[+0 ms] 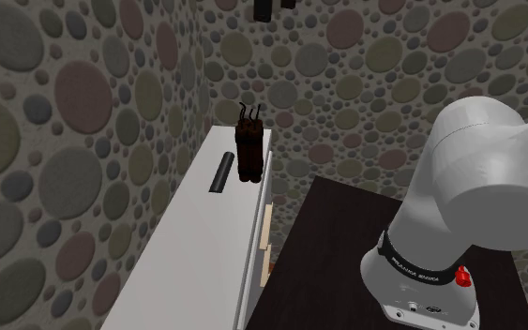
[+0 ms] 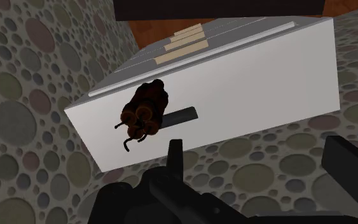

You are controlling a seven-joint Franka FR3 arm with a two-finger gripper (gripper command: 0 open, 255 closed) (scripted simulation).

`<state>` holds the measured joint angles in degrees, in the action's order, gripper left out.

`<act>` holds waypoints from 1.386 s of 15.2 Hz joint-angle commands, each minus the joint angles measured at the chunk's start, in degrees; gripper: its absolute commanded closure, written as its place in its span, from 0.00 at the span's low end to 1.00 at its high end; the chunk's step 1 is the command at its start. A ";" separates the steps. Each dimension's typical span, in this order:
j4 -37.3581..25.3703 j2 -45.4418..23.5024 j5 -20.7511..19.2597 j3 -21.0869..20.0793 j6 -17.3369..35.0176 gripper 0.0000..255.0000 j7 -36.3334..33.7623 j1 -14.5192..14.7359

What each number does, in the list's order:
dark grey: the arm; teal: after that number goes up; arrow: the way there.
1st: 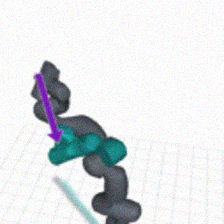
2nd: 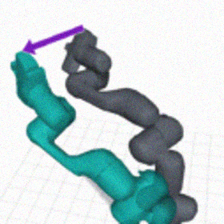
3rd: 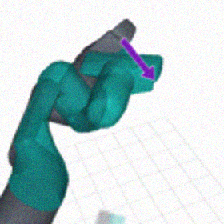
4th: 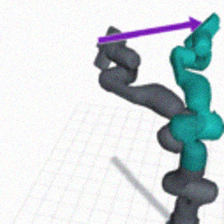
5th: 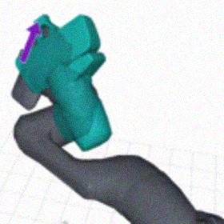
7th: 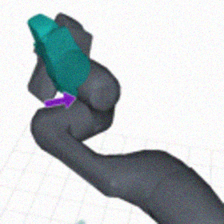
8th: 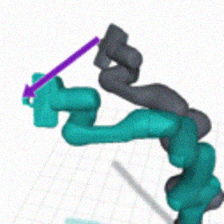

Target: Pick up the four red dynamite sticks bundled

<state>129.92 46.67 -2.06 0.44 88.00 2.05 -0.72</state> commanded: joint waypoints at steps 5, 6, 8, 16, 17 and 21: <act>2.79 -3.92 -1.23 3.96 5.09 0.00 4.18 -0.42; 3.32 -5.09 -1.49 4.94 6.38 0.00 5.23 -0.52; 4.17 -7.65 -1.94 6.88 8.94 0.00 7.34 -0.72; 4.72 -20.71 -2.23 14.36 18.92 0.00 16.17 -0.99; 4.47 -22.64 -2.02 15.23 20.09 0.00 17.36 -0.98; 2.75 -30.89 -0.46 18.50 24.44 0.00 22.39 -0.86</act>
<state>132.70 17.81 -2.88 18.04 111.04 22.99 -1.53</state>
